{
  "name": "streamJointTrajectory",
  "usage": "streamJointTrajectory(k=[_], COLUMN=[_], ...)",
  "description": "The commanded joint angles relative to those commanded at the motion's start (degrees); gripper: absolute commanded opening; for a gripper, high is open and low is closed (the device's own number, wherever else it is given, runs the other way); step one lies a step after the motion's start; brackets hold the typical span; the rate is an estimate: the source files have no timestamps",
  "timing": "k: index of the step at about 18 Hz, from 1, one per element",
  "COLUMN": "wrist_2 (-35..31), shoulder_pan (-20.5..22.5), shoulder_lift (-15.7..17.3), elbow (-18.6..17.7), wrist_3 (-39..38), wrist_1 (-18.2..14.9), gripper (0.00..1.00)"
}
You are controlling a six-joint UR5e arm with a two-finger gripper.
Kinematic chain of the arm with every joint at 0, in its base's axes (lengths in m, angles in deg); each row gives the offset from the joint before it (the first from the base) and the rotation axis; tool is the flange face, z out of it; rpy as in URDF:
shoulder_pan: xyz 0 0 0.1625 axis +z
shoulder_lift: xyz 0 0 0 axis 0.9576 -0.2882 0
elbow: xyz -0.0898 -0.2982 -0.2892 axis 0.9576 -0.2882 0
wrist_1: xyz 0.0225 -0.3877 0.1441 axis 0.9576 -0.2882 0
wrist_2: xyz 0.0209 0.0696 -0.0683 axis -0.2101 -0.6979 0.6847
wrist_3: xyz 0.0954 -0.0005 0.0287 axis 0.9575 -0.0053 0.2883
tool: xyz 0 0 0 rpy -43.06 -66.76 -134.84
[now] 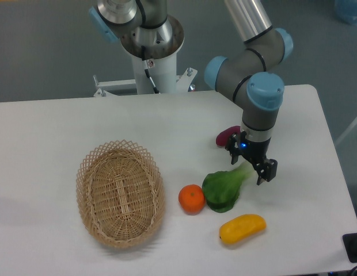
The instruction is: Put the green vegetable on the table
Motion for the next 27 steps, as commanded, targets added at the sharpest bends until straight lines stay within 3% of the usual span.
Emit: streamJointTrajectory(k=[6,16,19,27], wrist_2=[-0.4,-1.1,-2.7,-2.6], shoulder_pan=[-0.3,0.4,1.8,6.4], shoulder_lift=[1.4,4.4,5.8,7.9], elbow=[5.6,15.1,15.6,14.9], wrist_3=[0.0,0.9,1.8,11.1], wrist_1=[-1.7,-19.7,-22.6,-26.5], gripper=[1.0,1.0,1.0,1.0])
